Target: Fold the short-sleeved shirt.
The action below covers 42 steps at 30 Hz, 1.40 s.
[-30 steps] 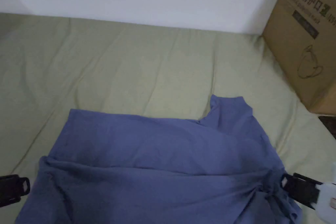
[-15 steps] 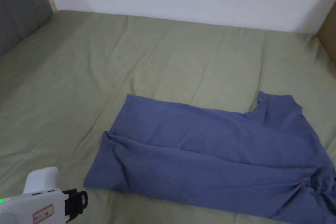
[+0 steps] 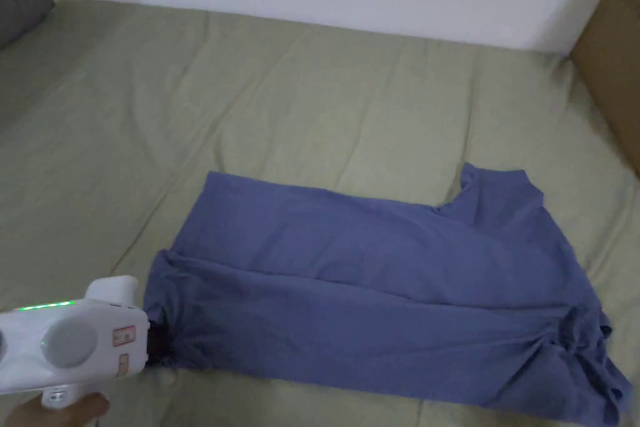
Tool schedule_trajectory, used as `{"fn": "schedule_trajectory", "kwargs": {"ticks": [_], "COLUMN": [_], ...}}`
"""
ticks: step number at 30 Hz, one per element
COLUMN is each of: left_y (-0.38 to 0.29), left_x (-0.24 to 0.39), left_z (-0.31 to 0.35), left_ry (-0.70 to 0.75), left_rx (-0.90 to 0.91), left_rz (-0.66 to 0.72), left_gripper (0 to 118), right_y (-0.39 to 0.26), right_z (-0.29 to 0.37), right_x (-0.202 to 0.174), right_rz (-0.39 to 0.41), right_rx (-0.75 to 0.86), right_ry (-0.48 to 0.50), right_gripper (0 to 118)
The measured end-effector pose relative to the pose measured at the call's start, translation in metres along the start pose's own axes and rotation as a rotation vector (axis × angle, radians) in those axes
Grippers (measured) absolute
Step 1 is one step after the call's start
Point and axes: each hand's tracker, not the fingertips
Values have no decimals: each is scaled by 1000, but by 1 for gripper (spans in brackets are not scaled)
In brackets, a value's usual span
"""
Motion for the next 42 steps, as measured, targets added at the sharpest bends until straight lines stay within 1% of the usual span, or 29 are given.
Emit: {"fn": "schedule_trajectory", "kwargs": {"ticks": [3, 4, 5, 6, 7, 8, 9, 10, 13, 15, 16, 17, 18, 19, 20, 21, 22, 23, 24, 25, 28, 29, 32, 34, 36, 38, 39, 41, 42], "left_y": [-2, 0, 3, 6, 5, 6, 6, 5, 2, 0, -1, -3, -5, -6, -5, -4, -4, -6, -7, -9, -15, -18, -35, -52, -73, -92, -103, -117, -119], "left_x": [2, 4, 5, 6, 5, 5, 5, 5, 3, 2, 4, 6, 10, 11, 10, 7, 3, -2, -4, -5, -22, -25, -44, -52, -60, -62, -60, -61, -62], "left_z": [2, -1, -3, -5, -5, -6, -6, -5, -4, -4, -3, -1, 3, 8, 14, 21, 30, 37, 48, 60, 86, 94, 106, 103, 90, 74, 67, 57, 59], "left_ry": [-12, -8, -3, 0, -4, -4, -8, -14, -27, -28, -27, -23, -17, -15, -26, -77, -146, -193, -186, -173, -178, -174, -131, -88, -76, -43, -24, -16, -29], "left_rx": [-23, -34, -49, -62, -73, -76, -77, -78, -64, -55, -48, -38, -23, -13, -7, -5, -9, -8, 5, 21, 57, 60, 59, 23, -29, -87, -112, -122, -59], "left_rz": [4, -9, -13, -9, 0, -2, -2, 0, 25, 38, 37, 33, 34, 34, 45, 80, 120, 144, 137, 128, 97, 99, 93, 79, 91, 101, 94, 86, 99], "left_gripper": [6, 6, 6, 6, 6, 5, 5, 5, 5, 5, 5, 5, 5, 5, 5, 5, 5, 5, 5, 5, 5, 5, 5, 5, 5, 5, 5, 5, 5], "right_y": [20, 28, 34, 40, 45, 49, 51, 53, 55, 55, 53, 53, 54, 58, 58, 61, 62, 62, 61, 61, 56, 51, 27, 2, -24, -49, -61, -77, -81], "right_z": [-12, -22, -32, -43, -55, -68, -77, -88, -114, -135, -151, -153, -142, -133, -127, -121, -116, -109, -96, -87, -50, -38, -8, 4, 6, -2, -6, -19, -24], "right_x": [0, 4, 6, 8, 9, 15, 17, 18, 19, 19, 23, 19, 12, 9, 6, 2, -1, -1, -3, 0, 6, 9, 21, 35, 49, 57, 60, 62, 62], "right_rz": [21, 22, 19, 16, 11, 7, 5, 3, -4, 19, 41, 73, 132, 163, 142, 147, 200, 235, 233, 217, 120, 111, 128, 114, 55, 3, -9, -21, -30], "right_rx": [24, 43, 50, 49, 33, 5, -2, -17, -55, -110, -160, -165, -101, -108, -98, -116, -127, -93, -65, -74, -44, -39, -37, -85, -136, -202, -228, -254, -253], "right_ry": [-25, -38, -47, -54, -69, -78, -83, -80, -92, -114, -118, -115, -157, -120, -29, -66, -81, -94, -95, -84, -15, -11, -54, -70, -68, -97, -114, -106, -102], "right_gripper": [0, 9, 9, 15, 32, 64, 90, 94, 94, 94, 90, 72, 63, 31, 7, 7, 7, 7, 7, 7, 7, 7, 7, 7, 7, 7, 7, 7, 7]}}
